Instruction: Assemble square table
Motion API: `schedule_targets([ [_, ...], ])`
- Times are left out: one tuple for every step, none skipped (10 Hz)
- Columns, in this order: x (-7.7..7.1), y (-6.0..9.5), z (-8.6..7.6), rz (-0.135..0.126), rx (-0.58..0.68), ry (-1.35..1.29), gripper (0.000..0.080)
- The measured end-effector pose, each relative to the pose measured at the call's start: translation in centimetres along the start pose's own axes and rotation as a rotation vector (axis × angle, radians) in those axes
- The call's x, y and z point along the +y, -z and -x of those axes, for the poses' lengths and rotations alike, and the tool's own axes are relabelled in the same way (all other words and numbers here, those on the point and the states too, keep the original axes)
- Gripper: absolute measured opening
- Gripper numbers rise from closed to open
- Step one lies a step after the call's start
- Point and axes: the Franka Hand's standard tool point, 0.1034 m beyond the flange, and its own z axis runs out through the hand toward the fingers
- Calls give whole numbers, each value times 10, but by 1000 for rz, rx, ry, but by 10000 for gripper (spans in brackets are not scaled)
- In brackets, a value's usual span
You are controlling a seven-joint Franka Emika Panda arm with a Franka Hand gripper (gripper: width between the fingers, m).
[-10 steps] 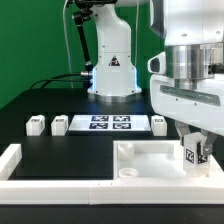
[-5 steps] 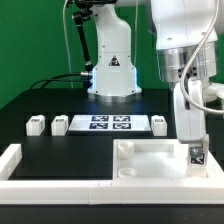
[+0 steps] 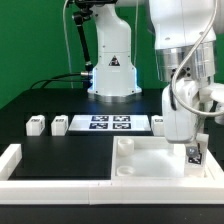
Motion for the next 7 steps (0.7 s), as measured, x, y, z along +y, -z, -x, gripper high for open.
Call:
schedule_targets([
  [0,0,0,1,0,0,402],
  [0,-1,0,1,0,1,548],
  [0,-1,0,1,1,3,548],
  [1,0,2,0,-1,6,629],
  [2,7,9,-8,-10,24,629],
  [0,21,16,-19,-25,48,645],
  [0,32,21,-24,-36,67,649],
])
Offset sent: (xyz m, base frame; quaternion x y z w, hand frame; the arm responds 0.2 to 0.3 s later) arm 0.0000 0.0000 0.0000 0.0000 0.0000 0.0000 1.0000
